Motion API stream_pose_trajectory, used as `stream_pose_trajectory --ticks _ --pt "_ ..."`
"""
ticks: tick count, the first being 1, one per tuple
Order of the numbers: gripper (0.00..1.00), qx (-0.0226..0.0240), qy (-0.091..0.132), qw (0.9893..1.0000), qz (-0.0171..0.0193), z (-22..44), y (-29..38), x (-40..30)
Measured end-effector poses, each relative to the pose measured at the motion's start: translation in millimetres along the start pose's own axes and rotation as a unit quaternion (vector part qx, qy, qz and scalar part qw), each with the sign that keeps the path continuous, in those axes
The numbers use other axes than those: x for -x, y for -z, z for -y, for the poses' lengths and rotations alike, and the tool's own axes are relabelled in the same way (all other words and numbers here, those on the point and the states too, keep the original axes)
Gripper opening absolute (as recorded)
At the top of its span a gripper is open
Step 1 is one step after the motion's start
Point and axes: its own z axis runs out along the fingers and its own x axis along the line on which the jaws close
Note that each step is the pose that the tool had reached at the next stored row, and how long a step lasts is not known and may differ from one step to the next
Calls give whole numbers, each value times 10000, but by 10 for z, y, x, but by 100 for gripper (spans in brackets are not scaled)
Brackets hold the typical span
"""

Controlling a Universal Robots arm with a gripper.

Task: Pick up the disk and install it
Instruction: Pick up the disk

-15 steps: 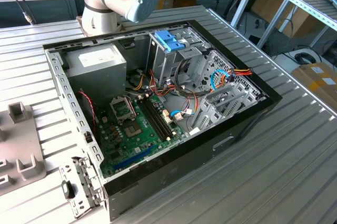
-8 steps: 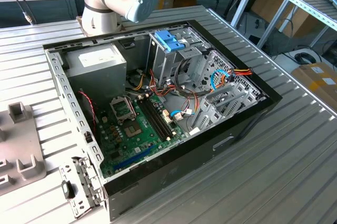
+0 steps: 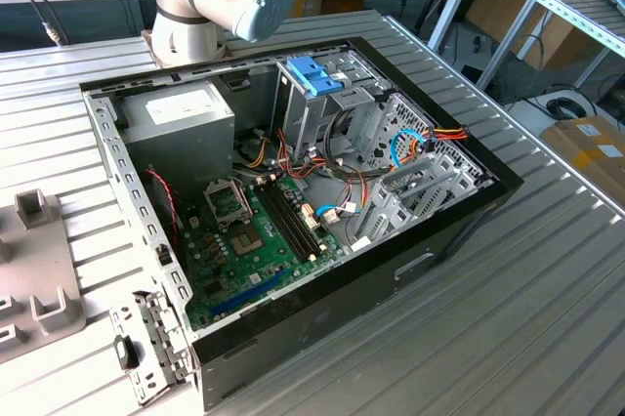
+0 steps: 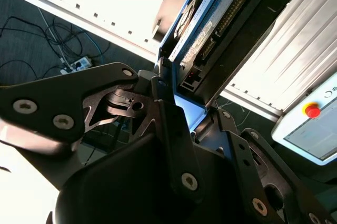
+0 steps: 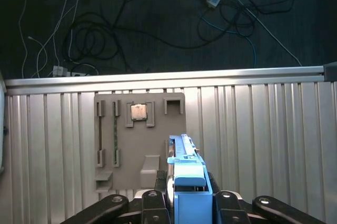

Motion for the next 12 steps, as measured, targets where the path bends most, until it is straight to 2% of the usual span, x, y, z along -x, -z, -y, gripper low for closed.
stream_pose_trajectory --ticks 12 --pt "37 0 0 10000 -3 35 2 2"
